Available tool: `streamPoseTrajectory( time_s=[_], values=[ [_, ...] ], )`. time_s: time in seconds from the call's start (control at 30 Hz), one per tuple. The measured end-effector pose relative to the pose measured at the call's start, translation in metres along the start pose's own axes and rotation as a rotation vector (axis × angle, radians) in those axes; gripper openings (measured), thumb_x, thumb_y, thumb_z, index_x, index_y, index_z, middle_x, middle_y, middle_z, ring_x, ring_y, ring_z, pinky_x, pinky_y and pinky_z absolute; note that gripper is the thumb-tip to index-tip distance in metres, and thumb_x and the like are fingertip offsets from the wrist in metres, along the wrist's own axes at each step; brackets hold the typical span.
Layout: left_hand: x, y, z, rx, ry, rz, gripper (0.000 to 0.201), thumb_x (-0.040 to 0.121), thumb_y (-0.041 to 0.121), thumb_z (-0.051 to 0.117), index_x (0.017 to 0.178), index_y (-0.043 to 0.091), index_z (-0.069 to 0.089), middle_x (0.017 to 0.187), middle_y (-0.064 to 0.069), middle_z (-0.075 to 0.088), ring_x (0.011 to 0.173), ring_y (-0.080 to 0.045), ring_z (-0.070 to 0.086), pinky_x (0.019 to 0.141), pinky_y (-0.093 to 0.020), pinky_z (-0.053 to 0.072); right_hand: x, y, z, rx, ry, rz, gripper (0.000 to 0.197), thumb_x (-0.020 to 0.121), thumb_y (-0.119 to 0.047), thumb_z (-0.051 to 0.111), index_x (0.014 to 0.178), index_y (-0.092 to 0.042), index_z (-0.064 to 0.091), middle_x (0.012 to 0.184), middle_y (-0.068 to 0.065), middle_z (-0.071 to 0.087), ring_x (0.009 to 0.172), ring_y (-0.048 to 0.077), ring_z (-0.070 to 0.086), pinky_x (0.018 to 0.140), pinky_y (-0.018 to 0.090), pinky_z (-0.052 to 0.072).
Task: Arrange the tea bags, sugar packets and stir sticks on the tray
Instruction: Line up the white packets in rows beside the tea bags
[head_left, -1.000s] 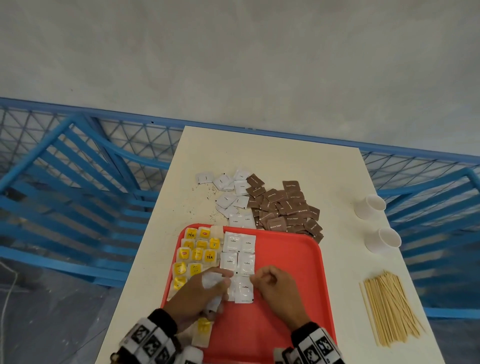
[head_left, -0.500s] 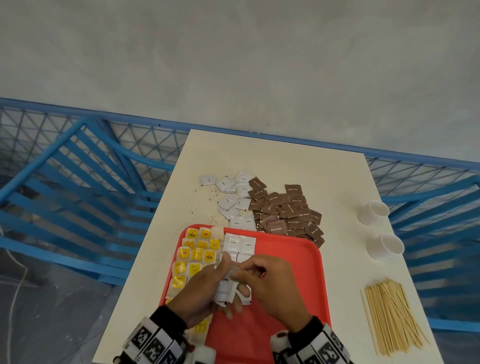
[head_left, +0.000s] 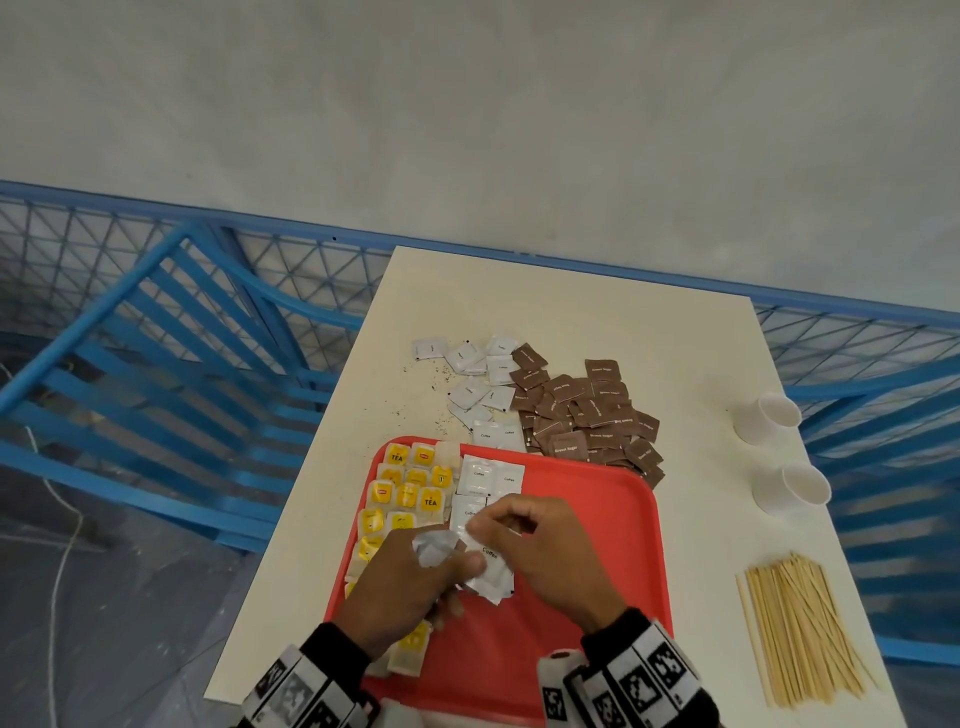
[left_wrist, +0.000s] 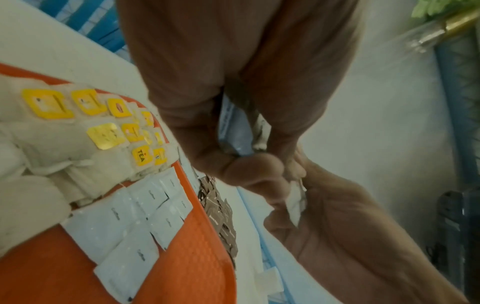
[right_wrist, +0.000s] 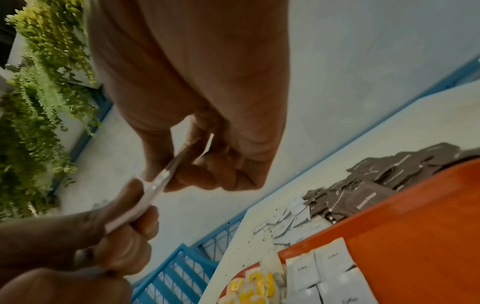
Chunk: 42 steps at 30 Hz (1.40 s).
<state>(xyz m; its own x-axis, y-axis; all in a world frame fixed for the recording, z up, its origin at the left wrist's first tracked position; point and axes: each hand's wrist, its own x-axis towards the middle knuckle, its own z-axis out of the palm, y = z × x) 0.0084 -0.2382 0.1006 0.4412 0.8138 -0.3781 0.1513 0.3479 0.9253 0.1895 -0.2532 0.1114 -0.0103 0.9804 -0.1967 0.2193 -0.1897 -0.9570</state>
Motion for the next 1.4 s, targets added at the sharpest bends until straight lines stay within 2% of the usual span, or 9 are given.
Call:
streamPoseTrajectory(
  time_s=[0.13, 0.27, 0.43, 0.6, 0.8, 0.97, 1.03, 1.17, 1.4],
  values=[
    [-0.001, -0.009, -0.004, -0.036, 0.083, -0.034, 0.023, 0.081, 0.039, 0.076, 0.069, 0.020, 0.072, 0.061, -0.006, 0.065, 0.055, -0.021, 0.062, 0.045, -0.027, 0.046, 0.008, 0.008, 0.002, 0.107, 0.178, 0.096, 0.016, 0.086, -0.031, 0.075, 0.085, -0.016, 0.077, 0.078, 0.007, 0.073, 0.067, 0.010, 0.060, 0.064, 0.029, 0.050],
    [0.000, -0.018, -0.003, -0.106, 0.135, -0.109, 0.022, 0.090, 0.021, 0.073, 0.068, 0.022, 0.073, 0.063, -0.006, 0.065, 0.057, -0.020, 0.063, 0.047, -0.026, 0.046, -0.001, 0.022, 0.006, 0.079, 0.023, 0.211, 0.024, 0.083, -0.026, 0.079, 0.087, -0.002, 0.073, 0.068, 0.007, 0.067, 0.060, 0.011, 0.057, 0.060, 0.026, 0.046],
    [-0.001, -0.038, -0.017, -0.053, 0.106, -0.219, 0.019, 0.092, 0.017, 0.069, 0.086, -0.001, 0.069, 0.070, -0.010, 0.069, 0.059, -0.019, 0.063, 0.049, -0.027, 0.047, -0.010, 0.057, 0.011, 0.146, 0.113, 0.330, 0.024, 0.084, -0.019, 0.078, 0.084, 0.004, 0.071, 0.065, 0.004, 0.064, 0.058, 0.010, 0.054, 0.056, 0.020, 0.043],
    [-0.010, -0.055, -0.053, -0.031, 0.150, -0.282, 0.024, 0.093, 0.015, 0.066, 0.088, -0.009, 0.067, 0.074, -0.013, 0.073, 0.059, -0.019, 0.062, 0.048, -0.026, 0.045, -0.022, 0.100, 0.029, -0.095, 0.057, 0.449, 0.034, 0.083, -0.014, 0.078, 0.057, -0.016, 0.058, 0.047, -0.013, 0.049, 0.042, -0.002, 0.039, 0.049, 0.016, 0.035],
    [-0.010, -0.071, -0.083, -0.082, 0.139, -0.304, 0.021, 0.094, 0.012, 0.064, 0.075, 0.004, 0.066, 0.073, -0.026, 0.065, 0.057, -0.022, 0.057, 0.052, -0.033, 0.047, -0.022, 0.122, 0.053, -0.088, 0.117, 0.521, 0.034, 0.078, -0.008, 0.080, 0.053, -0.013, 0.057, 0.052, 0.000, 0.053, 0.047, 0.010, 0.044, 0.053, 0.024, 0.042],
    [-0.008, -0.071, -0.087, -0.116, 0.107, -0.298, 0.023, 0.096, 0.009, 0.060, 0.073, 0.005, 0.064, 0.066, -0.011, 0.060, 0.052, -0.016, 0.053, 0.048, -0.027, 0.042, -0.015, 0.125, 0.066, -0.107, 0.233, 0.557, 0.035, 0.074, -0.013, 0.085, 0.053, -0.017, 0.057, 0.053, -0.002, 0.062, 0.048, 0.007, 0.056, 0.055, 0.023, 0.048],
    [-0.009, -0.069, -0.085, -0.113, 0.097, -0.287, 0.021, 0.094, 0.012, 0.063, 0.074, 0.004, 0.064, 0.066, -0.010, 0.063, 0.054, -0.016, 0.055, 0.049, -0.027, 0.042, -0.016, 0.124, 0.069, -0.136, 0.278, 0.550, 0.033, 0.071, -0.020, 0.088, 0.057, -0.016, 0.058, 0.060, 0.001, 0.069, 0.057, 0.006, 0.066, 0.056, 0.018, 0.050],
    [-0.010, -0.065, -0.080, -0.107, 0.096, -0.269, 0.024, 0.086, 0.022, 0.069, 0.082, -0.001, 0.065, 0.067, -0.009, 0.069, 0.058, -0.018, 0.061, 0.050, -0.027, 0.047, -0.022, 0.126, 0.071, -0.265, 0.299, 0.550, 0.039, 0.067, -0.040, 0.087, 0.058, -0.017, 0.057, 0.061, 0.001, 0.070, 0.054, 0.003, 0.059, 0.061, 0.029, 0.052],
    [-0.008, -0.062, -0.075, -0.068, 0.062, -0.255, 0.046, 0.079, 0.039, 0.067, 0.089, -0.006, 0.066, 0.085, -0.021, 0.073, 0.066, -0.023, 0.066, 0.049, -0.028, 0.047, -0.022, 0.124, 0.078, -0.389, 0.215, 0.516, 0.035, 0.072, -0.039, 0.084, 0.062, -0.019, 0.057, 0.061, -0.004, 0.061, 0.054, 0.006, 0.052, 0.053, 0.020, 0.044]
  ],
)
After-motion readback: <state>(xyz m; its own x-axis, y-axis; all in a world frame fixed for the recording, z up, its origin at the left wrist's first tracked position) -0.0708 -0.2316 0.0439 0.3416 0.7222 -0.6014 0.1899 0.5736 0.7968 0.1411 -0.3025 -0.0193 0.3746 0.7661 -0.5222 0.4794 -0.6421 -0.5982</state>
